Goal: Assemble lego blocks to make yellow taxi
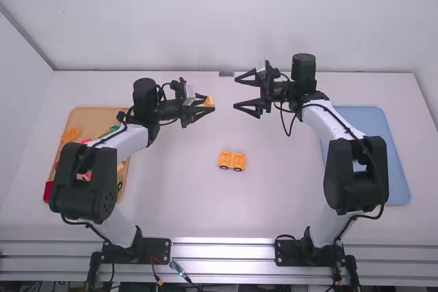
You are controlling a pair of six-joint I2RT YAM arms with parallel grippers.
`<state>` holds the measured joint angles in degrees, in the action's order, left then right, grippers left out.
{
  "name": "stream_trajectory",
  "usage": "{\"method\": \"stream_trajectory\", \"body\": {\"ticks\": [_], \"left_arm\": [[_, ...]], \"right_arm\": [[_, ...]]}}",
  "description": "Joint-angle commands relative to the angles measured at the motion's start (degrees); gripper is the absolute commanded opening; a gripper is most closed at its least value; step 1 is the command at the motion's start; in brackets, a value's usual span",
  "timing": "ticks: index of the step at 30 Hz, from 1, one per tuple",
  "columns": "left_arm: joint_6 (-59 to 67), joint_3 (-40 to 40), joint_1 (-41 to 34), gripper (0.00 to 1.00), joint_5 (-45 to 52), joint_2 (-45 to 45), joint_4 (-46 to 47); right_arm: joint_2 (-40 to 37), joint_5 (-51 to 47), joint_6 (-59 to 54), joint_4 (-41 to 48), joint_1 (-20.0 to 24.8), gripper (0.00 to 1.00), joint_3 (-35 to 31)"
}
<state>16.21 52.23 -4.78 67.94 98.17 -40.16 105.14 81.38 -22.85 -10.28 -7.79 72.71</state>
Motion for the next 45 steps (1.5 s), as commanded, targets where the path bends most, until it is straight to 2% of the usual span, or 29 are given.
{"method": "stream_trajectory", "body": {"ticks": [1,5,13,21,24,26,29,45], "left_arm": [[-6.91,-0.33,0.15,0.13,6.60,1.44,-3.89],[-10.73,-0.35,-0.11,0.13,6.64,3.65,-10.27],[-13.53,-0.31,-0.92,0.13,6.62,3.74,-13.31],[-13.88,-0.39,-2.40,0.13,6.40,3.74,-14.71],[-13.88,-0.39,-2.29,0.13,6.43,3.74,-15.91],[-13.88,-0.37,-1.97,0.13,6.40,3.74,-15.91],[-13.88,-0.39,-1.99,0.13,6.40,3.74,-15.91],[-13.92,-0.39,-1.99,0.13,6.43,3.74,-17.35]], "right_arm": [[0.72,8.04,0.11,0.37,-0.35,0.99,1.49],[0.72,8.02,0.13,0.07,-2.03,0.99,1.49],[0.72,2.05,0.79,-0.11,-6.16,0.97,1.49],[0.72,-6.14,8.13,-4.11,-9.22,0.87,1.49],[0.72,-6.49,7.82,-4.07,-9.14,0.80,1.49],[0.72,-6.47,7.85,-4.07,-9.07,0.72,1.49],[0.72,-6.51,7.82,-4.07,-9.07,0.66,1.49],[0.74,-6.93,7.41,-3.87,-9.20,0.49,1.49]]}}
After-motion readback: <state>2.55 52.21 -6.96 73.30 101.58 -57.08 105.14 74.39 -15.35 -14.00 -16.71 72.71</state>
